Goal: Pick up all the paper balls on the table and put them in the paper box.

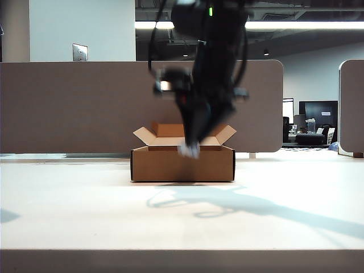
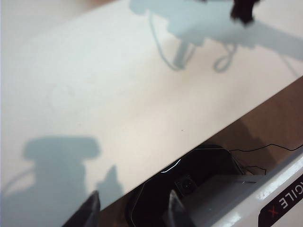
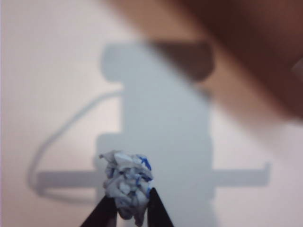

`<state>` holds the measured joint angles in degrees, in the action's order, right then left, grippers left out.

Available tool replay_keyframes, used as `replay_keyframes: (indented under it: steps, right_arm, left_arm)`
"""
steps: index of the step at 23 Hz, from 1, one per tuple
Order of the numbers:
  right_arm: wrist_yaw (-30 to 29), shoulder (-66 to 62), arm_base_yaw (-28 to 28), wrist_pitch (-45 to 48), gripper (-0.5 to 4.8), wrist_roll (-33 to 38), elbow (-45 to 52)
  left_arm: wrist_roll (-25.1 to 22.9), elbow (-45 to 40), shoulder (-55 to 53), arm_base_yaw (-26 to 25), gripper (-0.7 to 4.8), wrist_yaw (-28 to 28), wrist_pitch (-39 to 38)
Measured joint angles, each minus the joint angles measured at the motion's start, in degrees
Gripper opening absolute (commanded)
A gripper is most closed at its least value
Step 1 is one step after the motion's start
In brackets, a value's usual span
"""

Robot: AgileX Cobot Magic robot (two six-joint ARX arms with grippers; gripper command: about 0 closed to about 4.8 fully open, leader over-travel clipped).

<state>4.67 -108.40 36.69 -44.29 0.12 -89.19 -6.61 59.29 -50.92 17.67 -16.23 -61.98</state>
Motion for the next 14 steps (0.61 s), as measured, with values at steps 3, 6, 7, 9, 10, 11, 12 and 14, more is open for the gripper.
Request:
replay_keyframes:
  steps: [3, 6, 7, 9, 10, 11, 12, 14]
  right_arm:
    - [0.85, 0.15, -1.70, 3.63, 0.94, 0.02, -7.17]
    - [1.57, -0.17, -3.34, 10.29, 0.95, 0.00, -10.95]
    - [1.60, -0.50, -3.74, 11.78, 0.95, 0.00, -11.45]
    - [1.62, -1.57, -4.68, 14.27, 1.10, 0.00, -12.11]
    - [1.64, -3.32, -5.64, 15.58, 1.82, 0.00, -12.48]
    - [1.62, -5.53, -6.56, 16.63, 2.27, -0.09, -12.41]
    - [1.60, -6.49, -6.93, 16.72, 2.79, -0.11, -12.39]
    - [1.60, -8.07, -7.63, 16.57, 3.17, -0.04, -12.04]
  left_arm:
    - [0.00, 0.00, 0.00, 0.00, 1.79, 0.00, 0.15]
    - [0.00, 0.00, 0.00, 0.00, 1.79, 0.00, 0.55]
    - [0.00, 0.00, -0.02, -0.02, 1.79, 0.00, 0.66]
    - [0.00, 0.00, -0.02, 0.00, 1.79, 0.00, 0.85]
    - [0.00, 0.00, 0.00, 0.00, 1.79, 0.00, 0.90]
    - [0.00, 0.00, -0.02, 0.00, 1.79, 0.00, 0.87]
    - [0.00, 0.00, -0.02, 0.00, 1.79, 0.00, 0.87]
    - [0.00, 0.00, 0.00, 0.00, 1.79, 0.00, 0.87]
